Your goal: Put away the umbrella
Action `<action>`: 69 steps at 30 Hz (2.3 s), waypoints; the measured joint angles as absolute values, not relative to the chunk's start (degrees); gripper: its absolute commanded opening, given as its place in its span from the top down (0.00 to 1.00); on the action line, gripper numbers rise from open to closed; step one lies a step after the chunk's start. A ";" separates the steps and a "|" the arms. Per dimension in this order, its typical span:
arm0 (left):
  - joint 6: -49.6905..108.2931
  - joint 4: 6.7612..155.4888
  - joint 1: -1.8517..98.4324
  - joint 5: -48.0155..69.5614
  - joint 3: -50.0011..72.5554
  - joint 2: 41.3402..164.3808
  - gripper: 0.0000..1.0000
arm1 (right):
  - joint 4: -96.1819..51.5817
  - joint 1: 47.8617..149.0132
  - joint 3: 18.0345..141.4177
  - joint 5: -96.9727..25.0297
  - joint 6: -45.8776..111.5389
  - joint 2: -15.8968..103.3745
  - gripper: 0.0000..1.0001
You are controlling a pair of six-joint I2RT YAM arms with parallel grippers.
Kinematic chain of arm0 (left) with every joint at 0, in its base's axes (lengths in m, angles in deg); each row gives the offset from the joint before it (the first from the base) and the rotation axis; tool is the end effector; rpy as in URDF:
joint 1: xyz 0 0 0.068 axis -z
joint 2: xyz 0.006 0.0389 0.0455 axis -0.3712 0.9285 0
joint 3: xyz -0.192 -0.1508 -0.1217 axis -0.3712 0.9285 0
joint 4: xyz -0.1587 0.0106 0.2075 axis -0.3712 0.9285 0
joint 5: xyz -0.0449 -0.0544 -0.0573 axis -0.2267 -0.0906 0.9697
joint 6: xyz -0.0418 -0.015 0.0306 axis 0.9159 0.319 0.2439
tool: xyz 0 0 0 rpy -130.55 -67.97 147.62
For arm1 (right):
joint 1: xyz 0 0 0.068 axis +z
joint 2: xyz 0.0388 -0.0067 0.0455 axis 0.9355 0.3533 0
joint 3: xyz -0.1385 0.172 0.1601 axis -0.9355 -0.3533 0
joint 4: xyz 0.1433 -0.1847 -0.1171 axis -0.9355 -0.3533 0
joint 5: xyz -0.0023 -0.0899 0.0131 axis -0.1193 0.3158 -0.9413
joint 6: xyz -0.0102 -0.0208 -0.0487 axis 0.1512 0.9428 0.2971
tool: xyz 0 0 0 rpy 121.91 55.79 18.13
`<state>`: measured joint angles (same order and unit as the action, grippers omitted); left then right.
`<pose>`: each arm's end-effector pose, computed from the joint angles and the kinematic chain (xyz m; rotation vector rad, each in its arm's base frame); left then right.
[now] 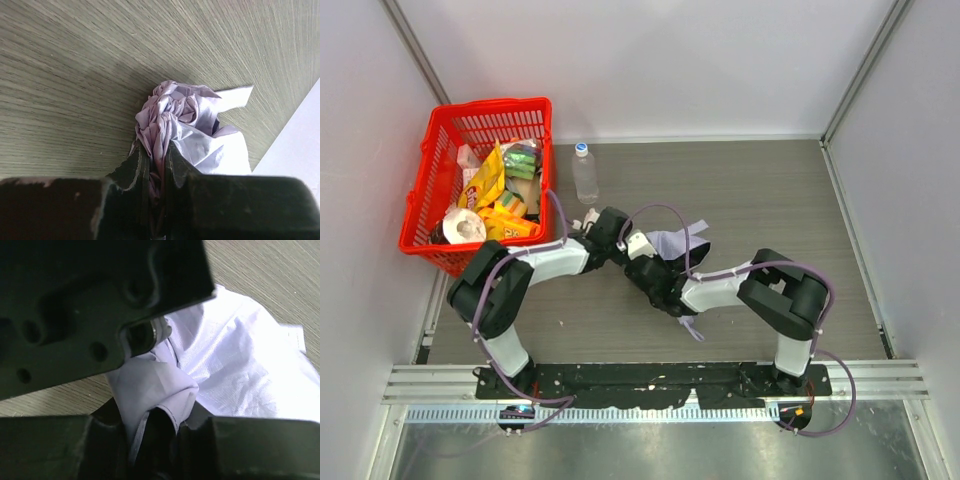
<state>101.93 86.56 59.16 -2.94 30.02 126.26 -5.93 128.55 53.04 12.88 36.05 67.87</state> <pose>0.2782 -0.2081 0.1598 -1.0753 2.3655 -0.7940 0.2001 0.2904 0.1323 -0.6438 1.9834 -0.1654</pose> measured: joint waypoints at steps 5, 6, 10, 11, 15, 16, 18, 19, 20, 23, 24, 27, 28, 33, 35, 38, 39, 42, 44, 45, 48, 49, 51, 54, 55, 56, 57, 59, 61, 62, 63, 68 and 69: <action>100.64 83.39 59.02 -3.25 32.03 125.71 0.47 | -4.12 125.80 50.70 5.12 35.26 65.57 0.99; 99.81 82.41 59.02 -3.29 32.66 125.47 0.35 | -3.38 124.79 49.76 2.50 34.83 64.72 0.99; 97.49 76.90 58.81 -2.72 37.14 123.94 0.10 | 1.54 115.46 44.45 -18.24 31.44 60.04 0.99; 96.50 76.38 58.81 -2.53 37.54 123.33 0.03 | 2.17 112.75 43.88 -23.66 30.69 59.60 0.99; 94.30 74.45 58.81 -1.52 38.08 122.81 0.00 | 2.85 105.14 43.42 -40.25 29.03 59.69 0.99; 93.86 74.28 58.81 -1.19 38.10 122.81 0.00 | 3.09 103.90 43.29 -43.34 28.73 59.87 0.99; 93.62 73.71 58.81 -0.34 38.08 123.13 0.00 | 4.38 100.86 43.05 -51.27 27.53 61.09 0.99; 93.69 73.16 58.81 0.16 38.06 123.44 0.00 | 5.10 100.34 43.05 -54.18 26.87 61.83 0.99; 93.75 72.55 58.83 0.75 37.95 123.88 0.00 | 6.17 98.72 43.05 -57.17 25.89 62.77 0.99; 93.97 71.11 59.09 1.76 37.34 125.03 0.00 | 9.63 96.21 43.23 -64.95 22.59 65.79 0.99; 94.01 71.04 59.35 1.71 37.08 125.25 0.00 | 10.65 95.51 43.47 -67.51 21.25 66.93 0.99; 94.54 71.52 60.25 1.04 36.16 126.02 0.00 | 14.46 94.15 44.17 -74.42 16.71 70.58 0.99; 94.84 71.74 60.55 0.99 35.63 126.43 0.02 | 15.55 93.82 44.34 -76.16 15.40 71.54 0.99; 94.80 74.41 60.79 0.29 32.97 128.31 0.38 | 18.17 92.03 45.35 -80.34 11.11 74.29 0.99; 94.56 74.26 60.71 0.21 33.06 128.97 0.54 | 18.11 91.70 45.59 -80.93 10.54 74.53 0.99; 94.56 73.49 60.69 0.23 33.25 129.67 0.84 | 16.49 91.64 46.02 -80.97 10.87 74.53 0.99; 94.93 73.08 60.66 0.29 33.45 129.78 0.89 | 15.46 91.62 46.35 -80.99 11.20 74.53 0.99; 95.72 71.46 60.60 0.75 33.82 129.84 0.94 | 11.59 91.53 47.25 -80.58 12.34 73.83 0.88; 95.43 71.31 60.60 0.95 33.84 129.87 1.00 | 8.43 91.53 47.77 -79.49 13.27 72.81 0.68; 95.41 71.04 60.60 1.12 33.86 130.06 1.00 | 6.22 91.64 47.99 -78.31 13.93 71.93 0.64; 95.32 69.80 60.69 2.26 33.86 130.59 1.00 | -1.74 92.51 48.58 -73.06 16.25 67.98 0.47; 95.26 69.51 60.77 2.74 33.86 130.70 1.00 | -4.91 93.04 48.69 -70.33 17.12 66.10 0.31; 95.22 69.25 60.95 3.31 33.86 130.78 1.00 | -11.29 94.57 49.06 -64.41 19.00 61.66 0.26; 95.28 69.23 61.06 3.53 33.89 130.89 1.00 | -19.27 97.41 49.98 -55.58 22.02 55.15 0.24; 95.30 69.25 61.06 3.55 33.89 130.89 1.00 | -21.52 98.52 50.07 -52.19 22.96 52.72 0.23; 95.30 69.25 61.06 3.55 33.91 130.89 1.00 | -23.29 99.77 50.16 -49.04 23.59 50.38 0.23; 95.39 69.29 61.06 3.55 33.93 130.89 1.00 | -24.62 101.06 50.22 -46.02 24.38 48.20 0.22; 95.52 69.38 61.06 3.55 33.93 130.89 1.00 | -26.33 104.07 50.46 -40.08 25.78 44.63 0.20; 95.65 69.62 61.06 3.55 33.91 130.89 1.00 | -26.57 107.75 50.66 -33.74 27.37 42.80 0.17; 95.74 69.75 61.06 3.55 33.89 130.89 1.00 | -26.48 110.59 50.77 -29.28 28.60 42.51 0.16; 95.81 69.97 61.06 3.53 33.82 130.89 1.00 | -26.46 112.79 50.83 -26.44 29.38 42.58 0.16; 96.33 72.62 61.06 3.46 32.57 130.89 1.00 | -23.60 118.39 50.85 -15.93 33.69 46.58 0.16; 96.50 73.27 61.06 3.46 32.25 130.89 1.00 | -22.57 118.50 50.96 -14.53 34.50 48.11 0.16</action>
<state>96.50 73.27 61.06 3.46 32.25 130.89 -22.57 118.50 50.96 -14.53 34.50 48.11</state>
